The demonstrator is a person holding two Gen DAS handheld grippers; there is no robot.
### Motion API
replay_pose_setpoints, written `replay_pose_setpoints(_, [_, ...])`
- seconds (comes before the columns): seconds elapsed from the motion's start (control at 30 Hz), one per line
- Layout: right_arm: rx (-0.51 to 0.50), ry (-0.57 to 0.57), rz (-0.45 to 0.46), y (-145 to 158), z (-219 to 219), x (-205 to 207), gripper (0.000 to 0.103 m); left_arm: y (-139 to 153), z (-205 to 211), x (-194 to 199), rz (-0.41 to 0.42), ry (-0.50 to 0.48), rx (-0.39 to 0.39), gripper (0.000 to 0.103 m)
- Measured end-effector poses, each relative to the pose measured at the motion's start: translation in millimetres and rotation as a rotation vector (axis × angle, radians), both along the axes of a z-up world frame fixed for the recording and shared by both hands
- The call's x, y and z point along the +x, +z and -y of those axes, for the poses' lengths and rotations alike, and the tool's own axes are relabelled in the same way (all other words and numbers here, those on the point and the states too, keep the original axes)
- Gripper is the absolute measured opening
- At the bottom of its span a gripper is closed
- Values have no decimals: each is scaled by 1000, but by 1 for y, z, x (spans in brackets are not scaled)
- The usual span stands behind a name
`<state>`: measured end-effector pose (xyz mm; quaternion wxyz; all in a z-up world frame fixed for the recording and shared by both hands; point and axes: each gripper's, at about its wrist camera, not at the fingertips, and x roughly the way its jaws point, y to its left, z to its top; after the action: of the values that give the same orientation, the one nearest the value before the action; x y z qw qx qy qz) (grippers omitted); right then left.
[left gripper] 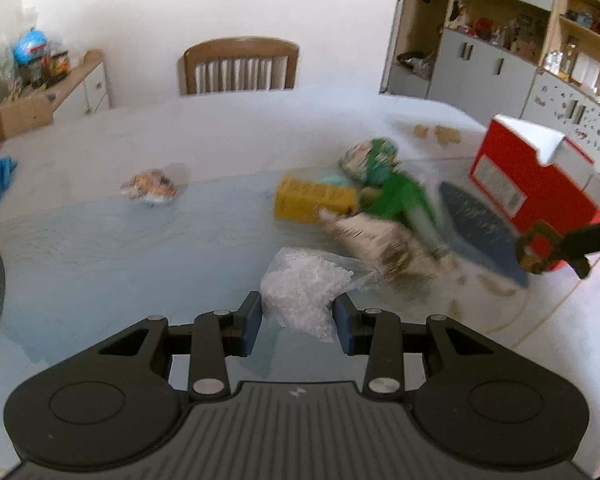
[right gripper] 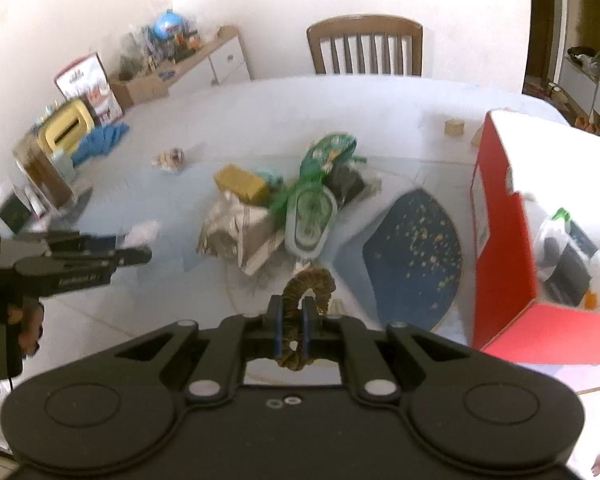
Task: Organize objects
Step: 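Lift and carry the fluffy bag and fuzzy cord over the red shoebox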
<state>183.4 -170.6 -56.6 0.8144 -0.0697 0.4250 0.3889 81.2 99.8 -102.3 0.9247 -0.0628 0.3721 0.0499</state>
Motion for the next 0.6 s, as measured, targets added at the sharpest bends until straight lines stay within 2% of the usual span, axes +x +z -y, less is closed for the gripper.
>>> replay_pose_setpoints(0.2, [72,-3,60,32,20,10,7,38,35,7,45,-57,-3,37])
replay_pose_setpoints(0.33, [103,-22,110,49,42,24,7,57,64,18,70,-95,26,37])
replay_pose_setpoints(0.6, [122,-72,175,64,99,56,7,79,129,62,95,-174,32,37])
